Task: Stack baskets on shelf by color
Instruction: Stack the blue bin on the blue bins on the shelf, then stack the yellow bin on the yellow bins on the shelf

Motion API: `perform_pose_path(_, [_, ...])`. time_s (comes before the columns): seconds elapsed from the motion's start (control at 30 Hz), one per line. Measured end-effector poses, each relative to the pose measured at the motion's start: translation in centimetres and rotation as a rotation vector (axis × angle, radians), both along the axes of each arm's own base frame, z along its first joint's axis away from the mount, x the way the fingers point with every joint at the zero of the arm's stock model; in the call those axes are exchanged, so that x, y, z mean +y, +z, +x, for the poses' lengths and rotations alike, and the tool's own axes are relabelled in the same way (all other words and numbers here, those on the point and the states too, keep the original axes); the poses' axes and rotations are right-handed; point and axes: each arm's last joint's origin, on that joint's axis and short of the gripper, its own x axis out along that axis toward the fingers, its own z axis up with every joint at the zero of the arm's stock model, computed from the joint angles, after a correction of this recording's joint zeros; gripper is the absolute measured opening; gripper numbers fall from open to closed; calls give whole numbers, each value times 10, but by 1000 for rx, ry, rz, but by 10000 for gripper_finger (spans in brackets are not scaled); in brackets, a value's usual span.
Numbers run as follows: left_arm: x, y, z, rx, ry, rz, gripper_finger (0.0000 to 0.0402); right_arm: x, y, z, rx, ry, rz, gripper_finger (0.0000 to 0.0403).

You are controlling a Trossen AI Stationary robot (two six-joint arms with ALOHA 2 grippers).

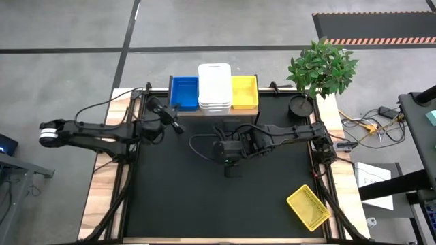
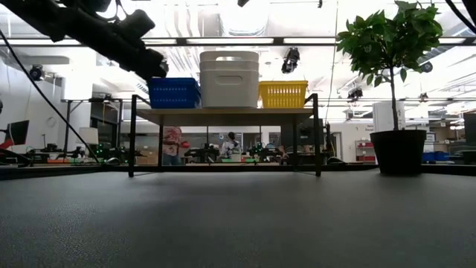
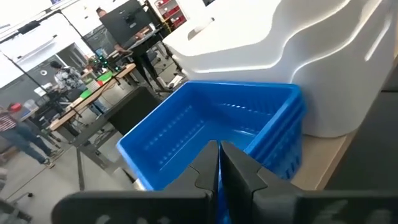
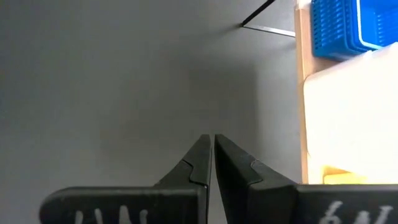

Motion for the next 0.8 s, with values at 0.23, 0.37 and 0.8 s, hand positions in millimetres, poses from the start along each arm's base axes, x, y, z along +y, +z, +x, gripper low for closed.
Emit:
perform_pose_path(0.23, [-2, 8, -12, -50, -3, -12, 0, 1, 0, 0, 0, 3, -1, 13])
perform_pose_path(0.37, [-6, 9, -14, -54, -28, -14, 0, 2, 0, 0, 1, 4, 0, 13])
perform_pose_path(0.8, [-38, 37, -28, -230, -531, -20, 0, 32, -24, -16, 175, -132, 224, 13])
